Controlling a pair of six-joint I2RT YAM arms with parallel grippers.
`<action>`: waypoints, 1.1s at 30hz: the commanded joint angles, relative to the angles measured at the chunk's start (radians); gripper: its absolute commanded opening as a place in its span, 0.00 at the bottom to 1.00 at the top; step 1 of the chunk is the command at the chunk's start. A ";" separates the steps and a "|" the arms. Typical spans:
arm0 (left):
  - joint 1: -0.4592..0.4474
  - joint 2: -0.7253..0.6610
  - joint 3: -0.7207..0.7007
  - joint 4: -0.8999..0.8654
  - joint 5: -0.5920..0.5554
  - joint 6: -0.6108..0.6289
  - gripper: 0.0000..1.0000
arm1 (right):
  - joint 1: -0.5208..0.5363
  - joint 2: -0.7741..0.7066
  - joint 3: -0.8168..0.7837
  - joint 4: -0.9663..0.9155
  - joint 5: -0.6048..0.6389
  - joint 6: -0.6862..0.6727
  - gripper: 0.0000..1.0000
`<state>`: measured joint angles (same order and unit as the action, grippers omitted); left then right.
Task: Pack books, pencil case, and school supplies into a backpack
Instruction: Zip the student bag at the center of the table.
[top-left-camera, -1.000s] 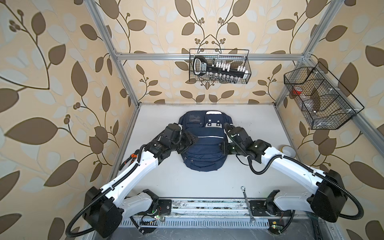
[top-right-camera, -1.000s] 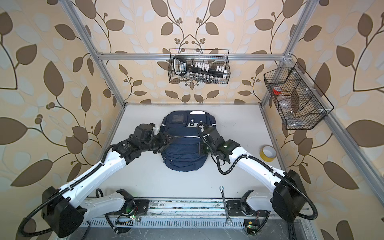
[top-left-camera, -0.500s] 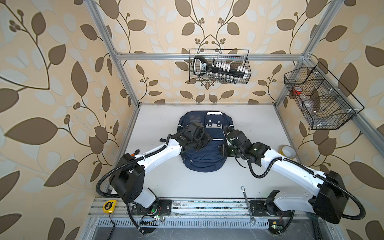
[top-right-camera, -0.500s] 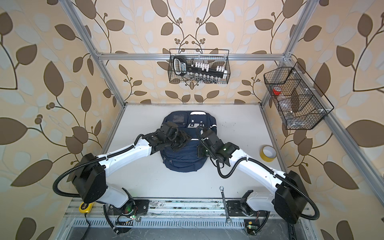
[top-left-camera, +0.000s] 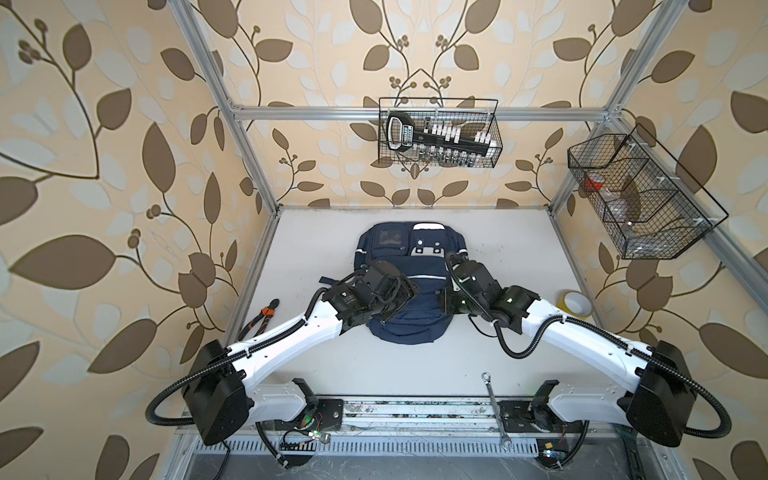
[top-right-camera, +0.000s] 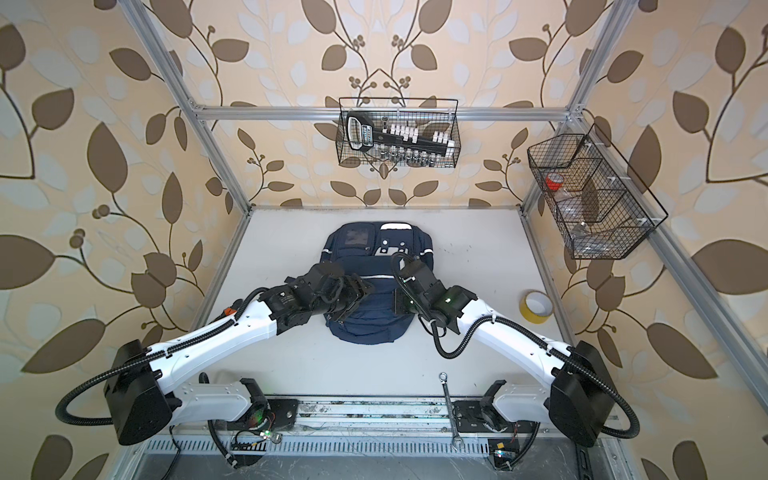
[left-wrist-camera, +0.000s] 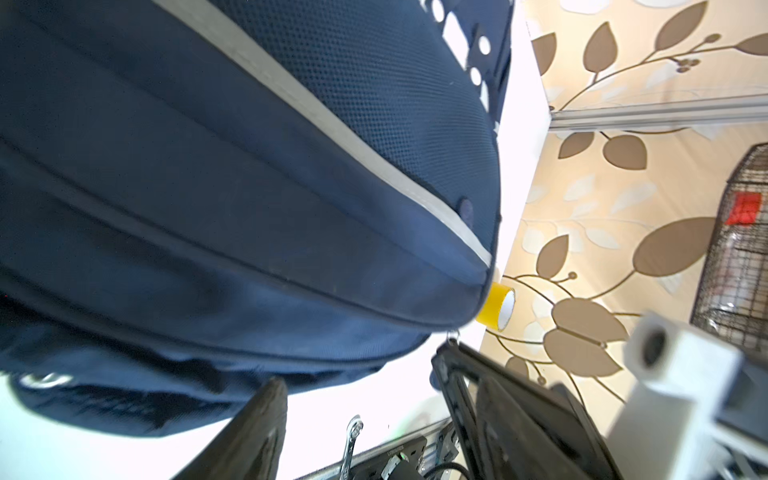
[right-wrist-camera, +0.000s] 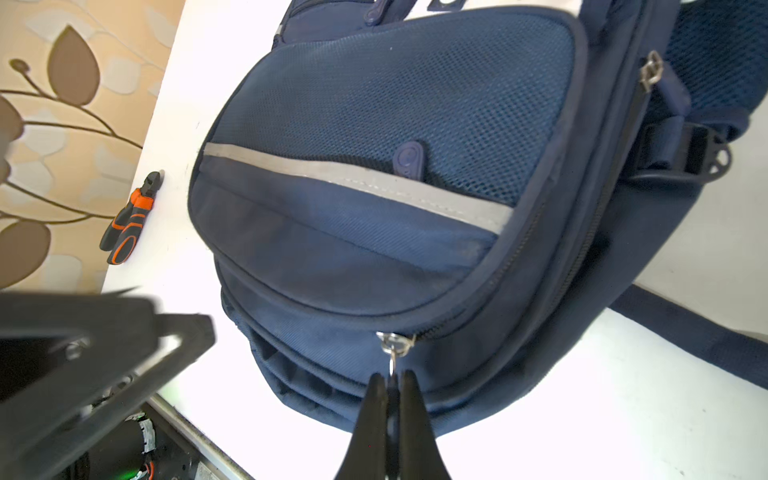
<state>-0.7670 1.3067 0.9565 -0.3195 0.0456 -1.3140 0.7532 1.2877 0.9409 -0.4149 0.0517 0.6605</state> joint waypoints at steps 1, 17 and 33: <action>-0.005 0.121 0.070 0.026 0.005 -0.006 0.72 | 0.038 -0.022 -0.001 0.027 0.008 0.014 0.00; 0.028 0.246 0.122 0.069 -0.025 0.036 0.00 | 0.048 -0.056 -0.045 -0.037 0.109 -0.033 0.00; 0.029 0.101 0.036 0.041 -0.035 0.087 0.00 | -0.342 0.100 0.020 -0.042 0.123 -0.289 0.00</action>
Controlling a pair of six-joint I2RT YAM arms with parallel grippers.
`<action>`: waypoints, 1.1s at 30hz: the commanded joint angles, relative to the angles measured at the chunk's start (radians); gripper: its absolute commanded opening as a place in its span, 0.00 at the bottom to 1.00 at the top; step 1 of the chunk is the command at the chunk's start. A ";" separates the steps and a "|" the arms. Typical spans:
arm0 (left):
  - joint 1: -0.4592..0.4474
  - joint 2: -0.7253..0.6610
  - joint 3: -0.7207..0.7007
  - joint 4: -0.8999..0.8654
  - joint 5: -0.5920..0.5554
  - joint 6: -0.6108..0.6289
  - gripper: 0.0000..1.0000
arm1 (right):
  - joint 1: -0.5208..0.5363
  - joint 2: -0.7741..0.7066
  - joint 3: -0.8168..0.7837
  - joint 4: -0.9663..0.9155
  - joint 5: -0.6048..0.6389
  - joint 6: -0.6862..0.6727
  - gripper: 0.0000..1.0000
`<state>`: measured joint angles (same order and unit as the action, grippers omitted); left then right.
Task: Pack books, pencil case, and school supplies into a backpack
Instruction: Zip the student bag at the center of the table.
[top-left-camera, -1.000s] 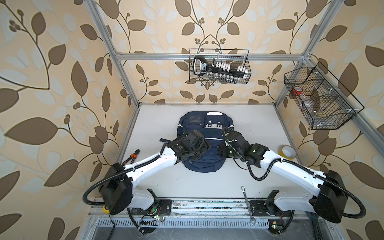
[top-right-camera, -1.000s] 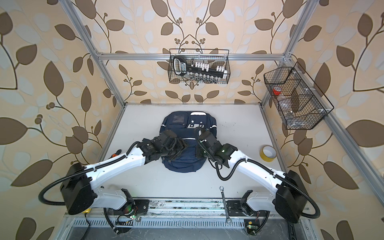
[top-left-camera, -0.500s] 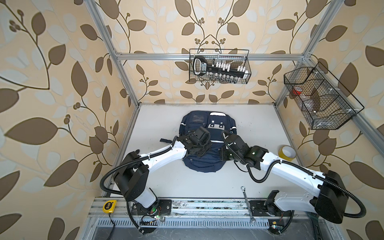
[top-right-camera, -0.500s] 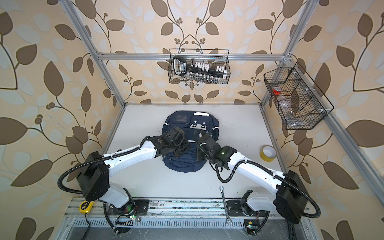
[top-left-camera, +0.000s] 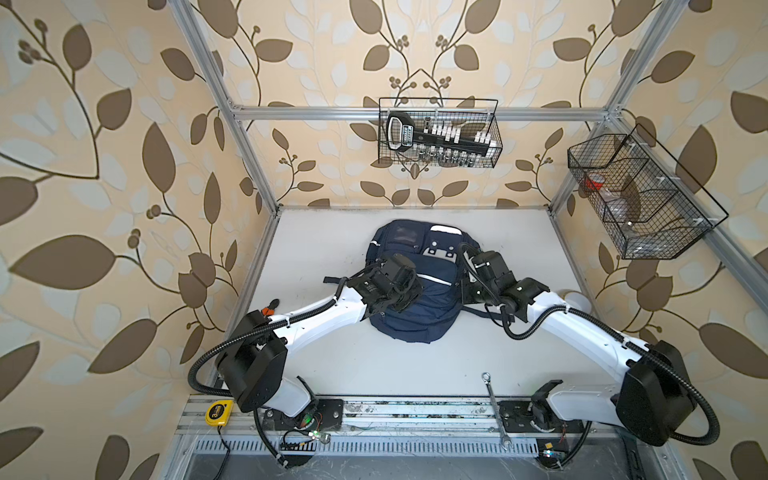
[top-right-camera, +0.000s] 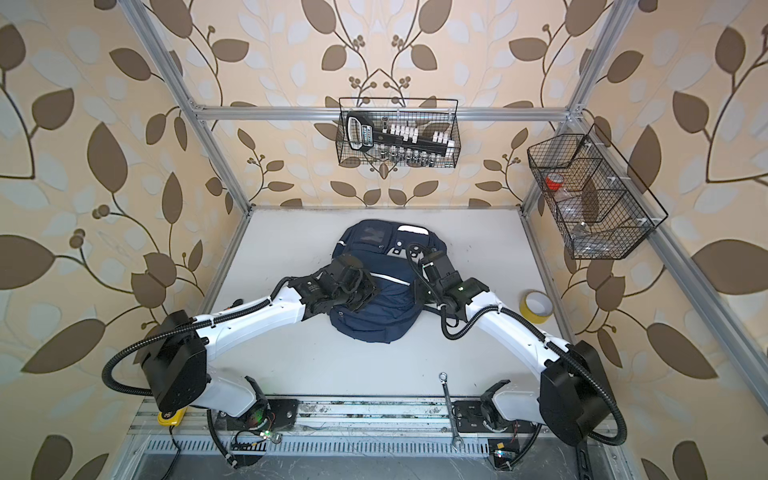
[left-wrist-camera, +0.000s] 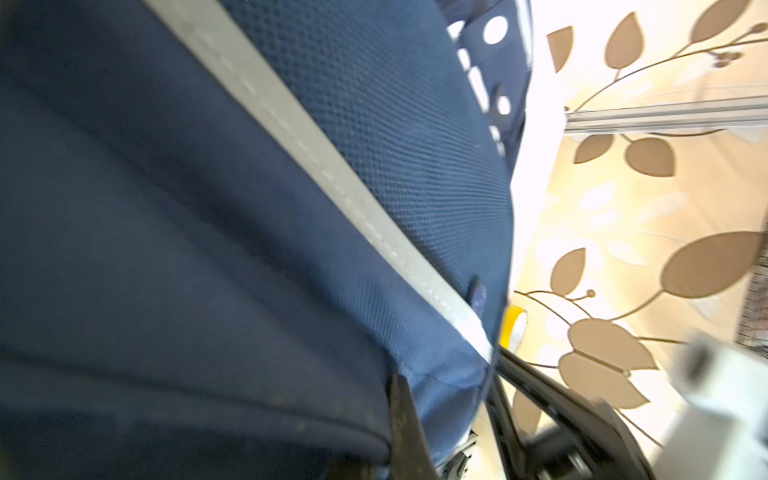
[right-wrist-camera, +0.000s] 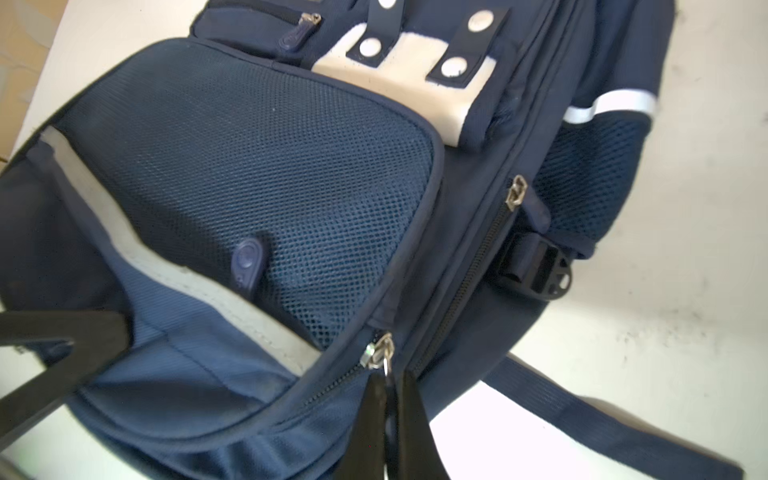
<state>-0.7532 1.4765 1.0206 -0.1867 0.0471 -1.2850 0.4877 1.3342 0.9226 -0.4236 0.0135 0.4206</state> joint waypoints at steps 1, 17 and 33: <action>0.015 -0.067 -0.032 -0.089 -0.030 0.055 0.00 | -0.079 0.071 0.050 -0.029 0.162 -0.050 0.00; 0.018 0.015 0.114 0.013 0.083 0.256 0.99 | -0.026 -0.109 0.131 -0.121 0.243 -0.024 0.59; 0.168 -0.427 0.047 -0.328 -0.558 0.898 0.99 | -0.026 -0.441 -0.148 0.120 0.553 0.074 1.00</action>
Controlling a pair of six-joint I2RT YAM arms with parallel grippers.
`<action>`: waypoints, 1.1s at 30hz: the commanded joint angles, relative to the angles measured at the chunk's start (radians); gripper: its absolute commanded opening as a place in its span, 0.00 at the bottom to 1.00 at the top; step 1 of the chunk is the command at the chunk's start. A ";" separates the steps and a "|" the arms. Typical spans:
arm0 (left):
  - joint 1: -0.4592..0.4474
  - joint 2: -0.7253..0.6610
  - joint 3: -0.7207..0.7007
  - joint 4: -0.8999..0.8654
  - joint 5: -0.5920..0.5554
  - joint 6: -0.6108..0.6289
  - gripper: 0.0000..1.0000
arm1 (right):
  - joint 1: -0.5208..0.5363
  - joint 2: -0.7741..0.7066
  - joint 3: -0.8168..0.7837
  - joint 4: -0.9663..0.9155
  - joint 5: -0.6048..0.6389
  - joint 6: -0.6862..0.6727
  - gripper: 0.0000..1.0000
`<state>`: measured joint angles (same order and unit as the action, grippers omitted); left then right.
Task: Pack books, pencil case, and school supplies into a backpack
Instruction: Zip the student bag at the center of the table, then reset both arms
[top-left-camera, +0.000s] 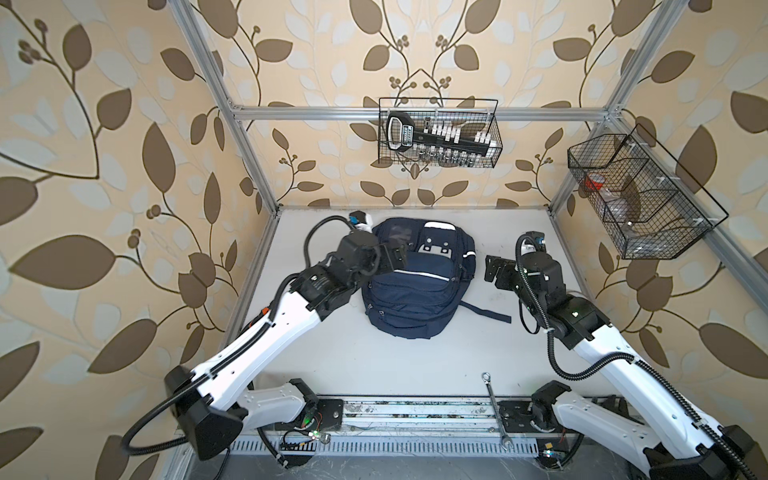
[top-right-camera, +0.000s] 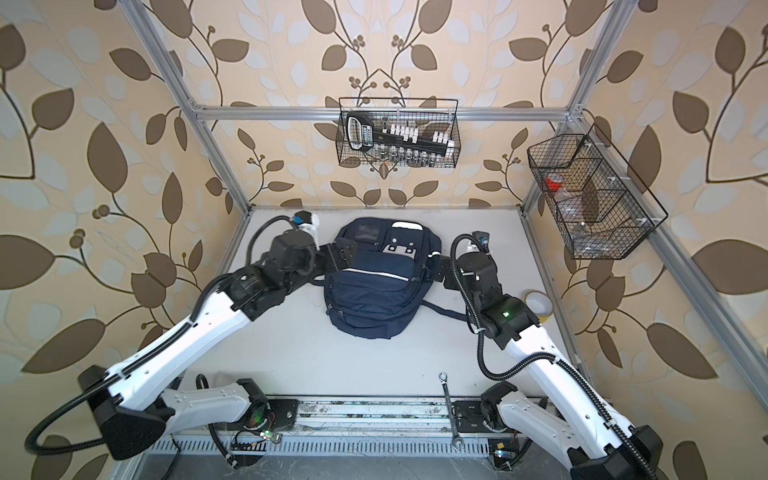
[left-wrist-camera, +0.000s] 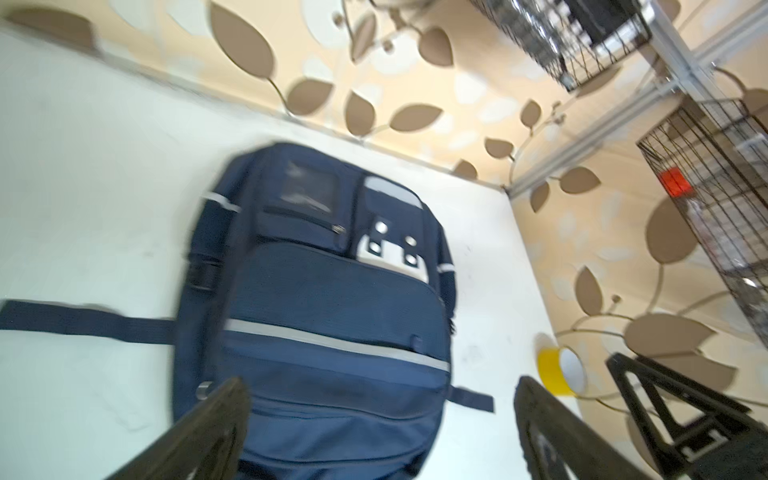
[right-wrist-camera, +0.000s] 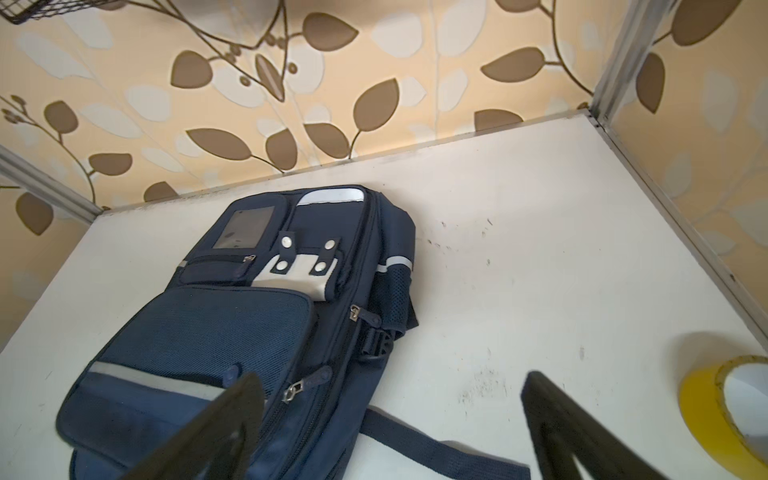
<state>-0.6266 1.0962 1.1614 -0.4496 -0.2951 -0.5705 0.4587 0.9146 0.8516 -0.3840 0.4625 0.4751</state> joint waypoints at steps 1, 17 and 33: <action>0.071 -0.076 -0.157 -0.033 -0.231 0.243 0.99 | 0.003 -0.033 -0.116 0.111 0.131 -0.001 1.00; 0.420 0.137 -0.624 0.650 -0.286 0.461 0.99 | -0.278 0.196 -0.581 0.808 0.401 -0.209 0.99; 0.552 0.400 -0.788 1.212 0.027 0.528 0.99 | -0.482 0.604 -0.645 1.612 -0.354 -0.394 1.00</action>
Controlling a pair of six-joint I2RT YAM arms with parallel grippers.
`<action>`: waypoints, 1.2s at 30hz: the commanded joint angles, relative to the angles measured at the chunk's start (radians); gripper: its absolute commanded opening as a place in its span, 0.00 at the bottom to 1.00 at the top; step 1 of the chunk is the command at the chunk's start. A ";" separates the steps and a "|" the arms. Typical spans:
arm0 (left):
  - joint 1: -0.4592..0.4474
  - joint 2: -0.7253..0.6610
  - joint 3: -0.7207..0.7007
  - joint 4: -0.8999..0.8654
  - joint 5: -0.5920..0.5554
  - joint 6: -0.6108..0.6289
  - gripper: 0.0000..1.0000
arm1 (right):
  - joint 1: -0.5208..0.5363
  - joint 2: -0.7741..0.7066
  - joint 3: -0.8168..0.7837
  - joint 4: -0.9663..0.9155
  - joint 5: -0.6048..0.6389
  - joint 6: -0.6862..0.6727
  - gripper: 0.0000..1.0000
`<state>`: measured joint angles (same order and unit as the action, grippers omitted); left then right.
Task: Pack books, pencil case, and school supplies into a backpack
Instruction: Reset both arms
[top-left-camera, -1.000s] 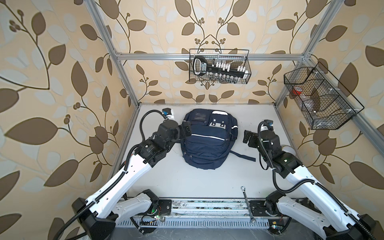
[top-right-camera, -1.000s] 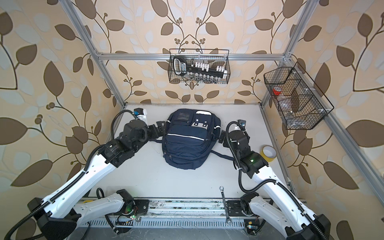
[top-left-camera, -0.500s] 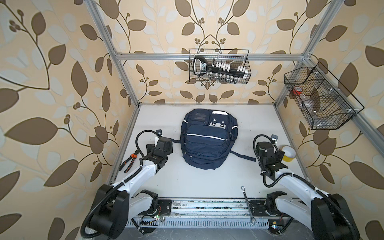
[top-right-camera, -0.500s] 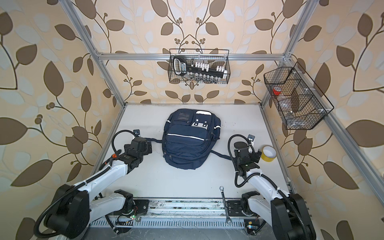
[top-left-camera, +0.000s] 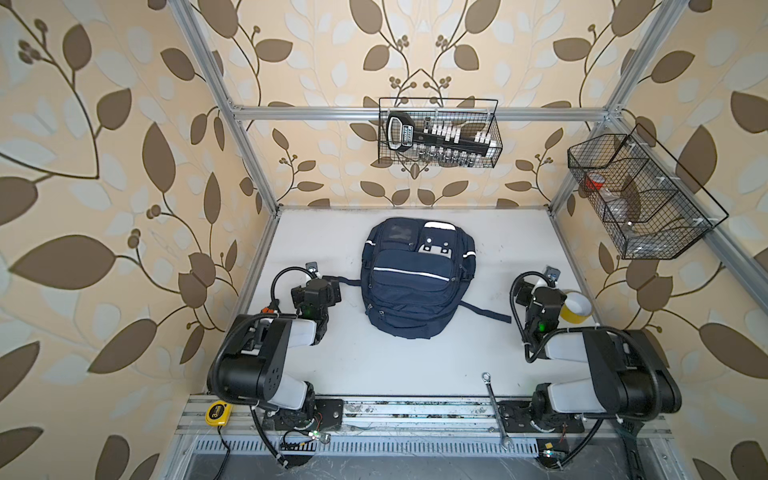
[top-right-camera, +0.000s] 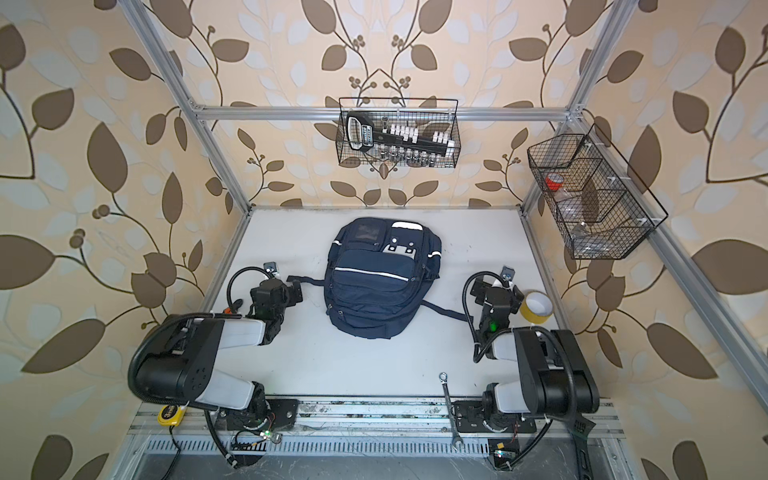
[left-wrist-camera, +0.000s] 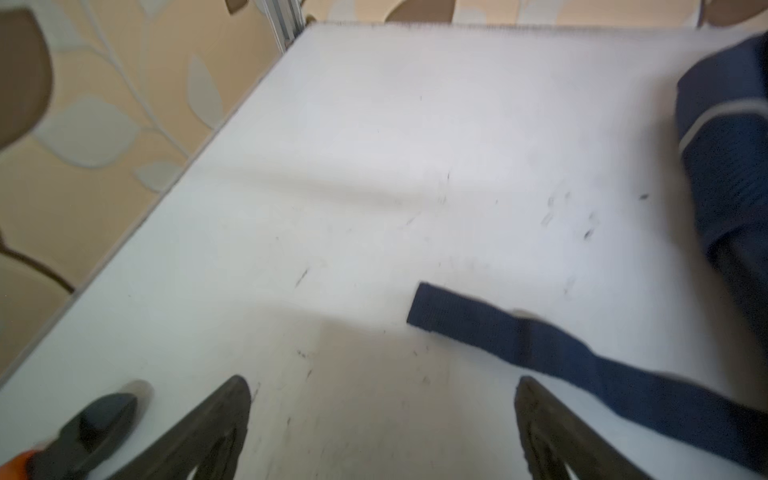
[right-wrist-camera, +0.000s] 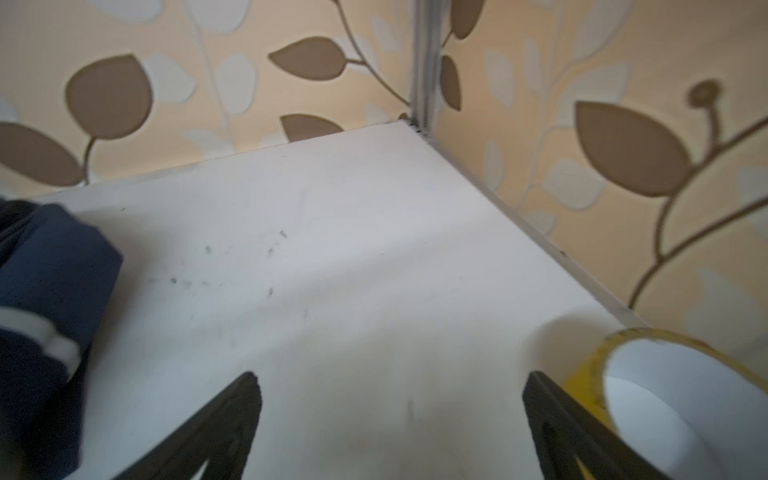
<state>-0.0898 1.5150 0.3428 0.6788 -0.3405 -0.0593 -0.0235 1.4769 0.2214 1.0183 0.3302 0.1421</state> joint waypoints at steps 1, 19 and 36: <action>0.023 -0.008 0.026 0.108 0.072 0.017 0.99 | -0.002 0.022 -0.002 0.145 -0.213 -0.052 1.00; 0.036 -0.019 0.030 0.082 0.095 0.010 0.99 | -0.002 0.016 0.000 0.131 -0.220 -0.056 1.00; 0.037 -0.015 0.033 0.079 0.095 0.010 0.99 | -0.001 0.017 0.001 0.128 -0.220 -0.056 1.00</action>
<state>-0.0578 1.5249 0.3614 0.7231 -0.2607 -0.0574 -0.0284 1.5013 0.2218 1.1259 0.1226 0.0990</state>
